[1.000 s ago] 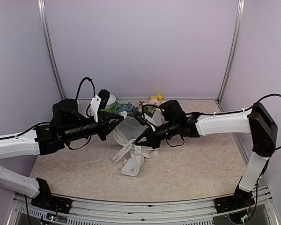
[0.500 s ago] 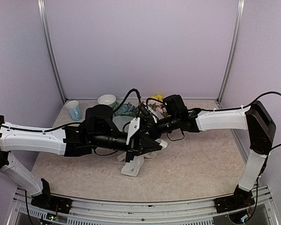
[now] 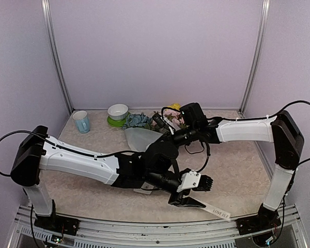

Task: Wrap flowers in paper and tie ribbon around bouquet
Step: Cross the half-tied ribbon over the folded bouquet.

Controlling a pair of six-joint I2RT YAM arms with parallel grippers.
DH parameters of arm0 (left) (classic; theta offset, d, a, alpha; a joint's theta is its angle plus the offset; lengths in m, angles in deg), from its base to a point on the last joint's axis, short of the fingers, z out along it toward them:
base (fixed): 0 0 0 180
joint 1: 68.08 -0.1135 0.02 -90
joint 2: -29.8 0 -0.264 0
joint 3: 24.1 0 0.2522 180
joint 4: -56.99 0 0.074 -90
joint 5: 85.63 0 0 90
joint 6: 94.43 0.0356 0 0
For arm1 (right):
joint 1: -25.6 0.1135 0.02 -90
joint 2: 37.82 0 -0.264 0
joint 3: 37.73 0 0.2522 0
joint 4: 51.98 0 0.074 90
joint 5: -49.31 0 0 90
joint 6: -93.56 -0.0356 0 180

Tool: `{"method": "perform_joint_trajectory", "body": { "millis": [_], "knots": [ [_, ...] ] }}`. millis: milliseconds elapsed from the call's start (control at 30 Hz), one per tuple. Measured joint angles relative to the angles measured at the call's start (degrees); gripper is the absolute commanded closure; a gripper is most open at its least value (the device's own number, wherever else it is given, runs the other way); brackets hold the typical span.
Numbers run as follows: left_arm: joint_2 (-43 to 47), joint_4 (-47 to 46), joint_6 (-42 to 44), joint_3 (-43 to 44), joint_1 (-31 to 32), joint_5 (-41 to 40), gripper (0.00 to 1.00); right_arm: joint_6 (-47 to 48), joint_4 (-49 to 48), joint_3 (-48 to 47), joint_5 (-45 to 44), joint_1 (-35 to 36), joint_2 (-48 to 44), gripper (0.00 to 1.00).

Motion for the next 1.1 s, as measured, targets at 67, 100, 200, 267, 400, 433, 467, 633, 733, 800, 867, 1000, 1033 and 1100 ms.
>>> {"method": "perform_joint_trajectory", "body": {
  "millis": [67,100,200,267,400,433,467,633,733,800,867,1000,1033,1100],
  "knots": [
    [-0.1,0.5,0.4,0.0,-0.1,-1.2,0.02,0.2,0.1,0.0,-0.1,0.0,0.0,1.0],
    [-0.1,0.7,0.8,0.0,-0.1,-2.1,0.01,0.3,0.2,0.0,-0.2,0.0,0.0,1.0],
    [0.0,0.5,1.4,-0.3,-0.3,-4.4,0.01,0.6,0.6,0.0,-0.9,0.0,0.0,1.0],
    [1.0,-0.7,1.3,-2.3,-0.8,-5.9,0.01,0.7,0.9,0.0,-1.2,0.0,0.0,1.0],
    [6.7,-3.2,-1.6,-8.1,-3.6,-7.6,0.01,0.7,1.2,0.0,-1.7,0.0,0.0,1.0],
    [8.9,-4.2,-3.1,-9.7,-5.0,-8.3,0.01,0.6,1.3,0.0,-2.0,0.0,0.0,1.0],
    [11.8,-5.7,-5.1,-11.7,-7.0,-9.3,0.02,0.4,1.3,0.0,-2.4,0.0,0.0,1.0],
    [26.5,-12.3,-14.6,-21.0,-16.1,-19.3,0.54,-3.1,0.3,0.0,-5.9,0.9,0.0,1.0],
    [31.1,-15.4,-18.4,-26.3,-19.7,-23.9,0.49,-7.0,-1.9,0.2,-8.3,2.1,-0.2,1.0],
    [31.3,-15.9,-20.2,-29.8,-21.7,-25.5,0.3,-9.4,-3.3,0.4,-9.9,3.3,-0.6,1.0],
    [30.1,-15.8,-21.6,-33.2,-23.1,-26.2,0.17,-11.2,-4.3,0.6,-11.5,4.5,-1.0,1.0],
    [27.5,-15.9,-24.6,-37.4,-25.0,-24.4,0.21,-14.9,-6.6,1.3,-14.5,6.4,-2.1,1.0],
    [26.7,-16.1,-25.0,-37.5,-25.2,-23.8,0.23,-15.8,-7.3,1.6,-14.9,6.7,-2.3,1.0],
    [25.0,-17.8,-26.0,-37.4,-25.4,-22.6,0.28,-17.5,-8.3,2.1,-15.8,7.4,-2.6,1.0]
  ]
}}
